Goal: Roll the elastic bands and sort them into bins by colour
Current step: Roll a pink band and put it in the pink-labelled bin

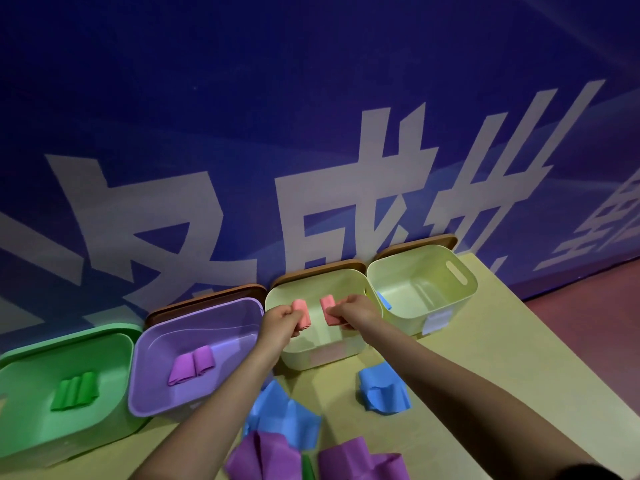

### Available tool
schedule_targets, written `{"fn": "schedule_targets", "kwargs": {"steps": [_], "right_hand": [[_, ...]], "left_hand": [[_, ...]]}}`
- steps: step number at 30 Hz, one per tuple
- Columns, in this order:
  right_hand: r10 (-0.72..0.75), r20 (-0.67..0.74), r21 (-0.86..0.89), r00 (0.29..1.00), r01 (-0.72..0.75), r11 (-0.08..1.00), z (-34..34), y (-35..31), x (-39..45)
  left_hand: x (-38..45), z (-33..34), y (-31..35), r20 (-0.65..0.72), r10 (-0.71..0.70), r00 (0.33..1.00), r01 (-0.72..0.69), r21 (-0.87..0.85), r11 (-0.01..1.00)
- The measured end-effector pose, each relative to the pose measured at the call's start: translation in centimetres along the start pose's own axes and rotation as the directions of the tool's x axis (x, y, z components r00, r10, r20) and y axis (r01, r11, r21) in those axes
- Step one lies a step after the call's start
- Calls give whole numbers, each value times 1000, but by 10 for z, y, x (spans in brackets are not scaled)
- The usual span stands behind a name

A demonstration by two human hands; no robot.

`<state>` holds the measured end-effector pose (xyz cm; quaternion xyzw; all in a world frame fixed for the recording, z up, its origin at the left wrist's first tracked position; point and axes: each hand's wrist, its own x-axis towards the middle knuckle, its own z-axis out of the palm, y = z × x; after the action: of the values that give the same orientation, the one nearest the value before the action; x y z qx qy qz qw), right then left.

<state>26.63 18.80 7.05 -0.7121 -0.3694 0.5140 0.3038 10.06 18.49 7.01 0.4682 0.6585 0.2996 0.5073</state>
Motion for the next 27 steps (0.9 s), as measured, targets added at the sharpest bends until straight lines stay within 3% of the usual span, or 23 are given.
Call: {"fn": "schedule_targets", "kwargs": {"steps": [8,16,27], "right_hand": [[137,84,-499,987,-77,863,24,4,77],[175,162,-555,971,-57,830,60,19,118],[71,115,-587,991,10,809,69,45,142]], "left_hand": [[48,12,-14,-55,-143,988,145,17,989],[80,19,-23,-63,-199,978,205,115,972],[91,25,-30,-130,-192,973,216,203,955]]}}
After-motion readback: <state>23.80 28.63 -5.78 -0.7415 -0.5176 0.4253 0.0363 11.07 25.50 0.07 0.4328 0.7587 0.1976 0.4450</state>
